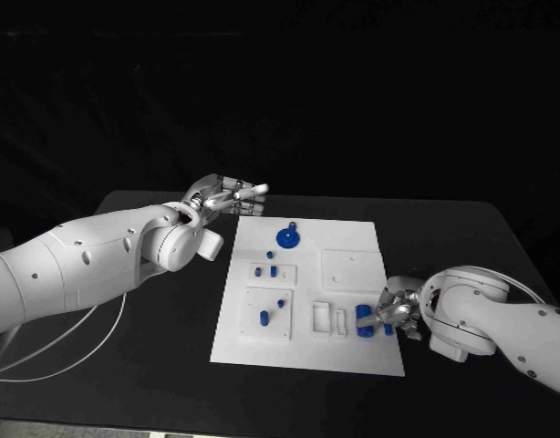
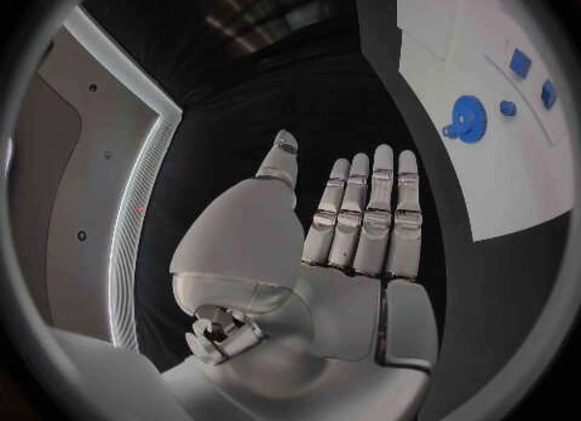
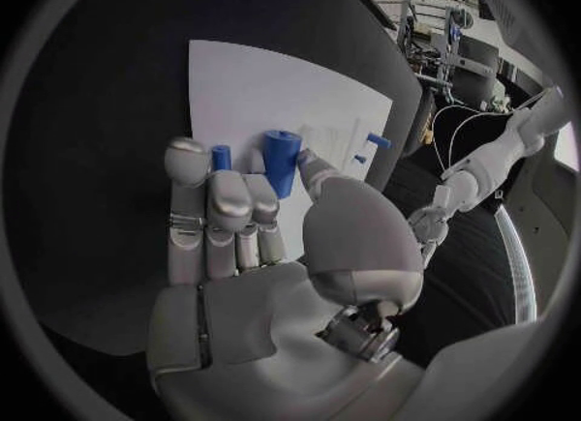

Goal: Assemble the parts on the task board

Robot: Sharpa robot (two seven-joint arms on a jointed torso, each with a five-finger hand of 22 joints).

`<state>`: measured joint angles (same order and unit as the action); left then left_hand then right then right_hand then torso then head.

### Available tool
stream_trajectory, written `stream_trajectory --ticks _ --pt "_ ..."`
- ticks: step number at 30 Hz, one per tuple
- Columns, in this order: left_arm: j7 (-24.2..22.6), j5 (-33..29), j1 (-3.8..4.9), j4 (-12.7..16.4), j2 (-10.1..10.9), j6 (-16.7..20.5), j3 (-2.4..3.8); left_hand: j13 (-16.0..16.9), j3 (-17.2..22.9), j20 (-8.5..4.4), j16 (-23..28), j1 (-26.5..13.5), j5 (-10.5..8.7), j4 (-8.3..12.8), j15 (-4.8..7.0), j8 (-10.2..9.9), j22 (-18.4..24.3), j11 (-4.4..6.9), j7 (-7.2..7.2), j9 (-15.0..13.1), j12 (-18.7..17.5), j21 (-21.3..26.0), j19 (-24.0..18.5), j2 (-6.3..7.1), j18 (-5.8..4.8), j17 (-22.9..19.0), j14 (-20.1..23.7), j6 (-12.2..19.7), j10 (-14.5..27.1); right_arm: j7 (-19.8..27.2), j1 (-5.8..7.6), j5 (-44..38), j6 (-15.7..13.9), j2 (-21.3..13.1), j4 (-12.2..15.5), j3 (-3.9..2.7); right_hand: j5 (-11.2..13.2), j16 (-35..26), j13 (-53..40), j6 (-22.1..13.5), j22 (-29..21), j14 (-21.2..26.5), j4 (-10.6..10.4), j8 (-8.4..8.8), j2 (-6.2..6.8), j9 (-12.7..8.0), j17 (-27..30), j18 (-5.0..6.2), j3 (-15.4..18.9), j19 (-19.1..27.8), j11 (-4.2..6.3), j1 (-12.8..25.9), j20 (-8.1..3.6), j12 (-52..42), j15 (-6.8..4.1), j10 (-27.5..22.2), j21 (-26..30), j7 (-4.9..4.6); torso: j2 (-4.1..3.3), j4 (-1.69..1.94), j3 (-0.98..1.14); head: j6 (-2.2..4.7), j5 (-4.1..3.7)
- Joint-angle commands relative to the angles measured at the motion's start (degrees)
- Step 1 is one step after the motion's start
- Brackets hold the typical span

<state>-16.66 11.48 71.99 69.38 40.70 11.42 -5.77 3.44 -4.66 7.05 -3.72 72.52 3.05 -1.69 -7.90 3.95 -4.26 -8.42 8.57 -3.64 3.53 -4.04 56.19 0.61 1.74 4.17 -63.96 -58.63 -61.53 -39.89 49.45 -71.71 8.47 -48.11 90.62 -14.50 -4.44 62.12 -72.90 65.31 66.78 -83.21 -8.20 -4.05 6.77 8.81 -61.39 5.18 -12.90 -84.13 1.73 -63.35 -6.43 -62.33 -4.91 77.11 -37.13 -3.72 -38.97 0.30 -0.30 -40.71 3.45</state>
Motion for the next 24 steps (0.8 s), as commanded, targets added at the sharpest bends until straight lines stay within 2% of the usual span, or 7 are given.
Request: stream_trajectory --ticks 1,13,14,18,20,21,24 --pt "-0.1 -0.4 0.03 0.0 -0.2 -1.0 0.05 0.1 0.0 0.13 0.2 0.0 -0.07 -0.5 -0.09 0.2 0.1 -0.11 -0.01 0.0 -0.1 -0.2 -0.2 0.02 0.4 0.0 0.4 0.5 0.4 -3.0 -0.28 -3.2 -0.4 0.8 -0.6 0.64 -0.2 0.0 0.0 -0.3 0.1 -0.1 0.2 0.4 -0.34 -0.3 0.1 0.07 -0.1 -2.5 -0.38 0.1 0.4 0.2 0.15 0.1 0.3 -0.16 -0.02 0.05 -0.02 -0.12 0.02" --pt "0.3 -0.4 0.03 0.0 -0.3 -1.5 0.06 0.1 0.1 0.22 0.2 -0.1 -0.07 -0.8 -0.19 0.2 0.1 -0.2 0.02 0.0 0.0 -0.1 -0.4 0.16 0.43 0.0 0.7 0.6 0.7 -3.1 -0.3 -5.1 -1.8 2.6 -1.6 1.98 -0.8 -0.1 0.1 -0.5 0.1 -0.1 0.7 0.42 -0.21 -0.5 0.1 0.07 -1.0 -2.5 -0.42 0.1 0.38 0.3 0.14 0.1 0.6 -0.24 -0.01 0.03 -0.1 -0.14 -0.2" --pt "0.3 -0.4 0.03 0.0 -0.3 -1.5 0.06 0.1 0.1 0.22 0.2 -0.1 -0.07 -0.8 -0.19 0.2 0.1 -0.2 0.02 0.0 0.0 -0.1 -0.4 0.16 0.43 0.0 0.7 0.6 0.7 -3.1 -0.3 -5.1 -1.8 2.6 -1.6 2.03 -0.7 -0.1 0.1 -0.5 0.2 -0.1 0.9 0.42 0.65 -0.7 0.2 0.08 -3.6 -2.5 -0.45 0.1 0.41 0.2 0.09 0.1 0.5 -0.28 -0.03 0.02 -0.1 -0.15 -0.19" --pt "0.4 -0.4 0.03 0.0 -0.3 -1.7 0.06 0.1 0.1 0.22 0.2 -0.1 -0.07 -0.8 -0.19 0.2 0.1 -0.2 0.02 0.0 0.0 -0.1 -0.4 0.16 0.43 0.0 0.7 0.6 0.7 -3.2 -0.3 -5.1 -1.7 2.8 -1.6 2.17 -3.3 -0.1 0.1 -0.5 0.3 -0.1 2.6 0.42 0.93 -0.9 0.2 0.05 -5.9 -2.5 -0.37 -0.1 0.37 0.3 0.11 0.0 0.5 -0.27 -0.03 -0.01 -0.08 -0.16 -0.2" --pt "0.4 -0.4 0.03 0.0 -0.3 -1.7 0.06 0.1 0.2 0.25 0.2 -0.1 -0.07 -0.9 -0.21 0.2 0.1 -0.22 0.07 0.0 0.0 -0.1 -0.4 0.31 0.45 0.0 0.7 0.8 0.8 -3.3 -0.3 -5.2 -1.6 2.8 -1.5 2.22 -5.0 -0.2 0.2 -0.7 0.3 0.0 4.0 0.47 -0.14 -1.2 0.3 0.05 -6.5 -2.5 -0.34 -0.3 0.34 0.4 0.07 -0.1 0.6 -0.27 -0.03 -0.04 -0.08 -0.16 -0.19" --pt "0.4 -0.4 0.03 0.0 -0.3 -1.8 0.06 0.1 0.2 0.25 0.2 -0.1 -0.07 -0.9 -0.21 0.2 0.1 -0.22 0.07 0.0 0.0 -0.1 -0.4 0.31 0.45 0.0 0.7 0.8 0.8 -3.4 -0.3 -5.2 -1.6 2.8 -1.5 2.25 -4.9 -0.2 0.3 -0.6 0.3 -0.1 5.8 0.55 -1.0 -2.4 0.4 0.11 -6.7 -2.5 -0.25 0.8 0.37 0.5 0.11 -0.1 0.7 -0.41 -0.05 -0.03 -0.08 -0.15 -0.22" --pt "0.5 -0.4 0.04 0.0 -0.4 -1.9 0.06 0.1 0.2 0.25 0.2 -0.1 -0.07 -0.9 -0.21 0.2 0.1 -0.22 0.07 0.0 0.0 -0.1 -0.4 0.31 0.45 0.0 0.7 0.8 0.8 -3.5 -0.3 -5.2 -1.6 2.8 -1.5 2.34 -6.4 -0.3 0.5 -0.3 0.3 0.0 8.4 0.43 -1.72 -4.1 0.5 0.07 -7.7 -2.5 -0.35 2.2 0.36 0.7 0.09 -0.3 0.7 -0.33 -0.04 -0.01 -0.05 -0.15 -0.27"
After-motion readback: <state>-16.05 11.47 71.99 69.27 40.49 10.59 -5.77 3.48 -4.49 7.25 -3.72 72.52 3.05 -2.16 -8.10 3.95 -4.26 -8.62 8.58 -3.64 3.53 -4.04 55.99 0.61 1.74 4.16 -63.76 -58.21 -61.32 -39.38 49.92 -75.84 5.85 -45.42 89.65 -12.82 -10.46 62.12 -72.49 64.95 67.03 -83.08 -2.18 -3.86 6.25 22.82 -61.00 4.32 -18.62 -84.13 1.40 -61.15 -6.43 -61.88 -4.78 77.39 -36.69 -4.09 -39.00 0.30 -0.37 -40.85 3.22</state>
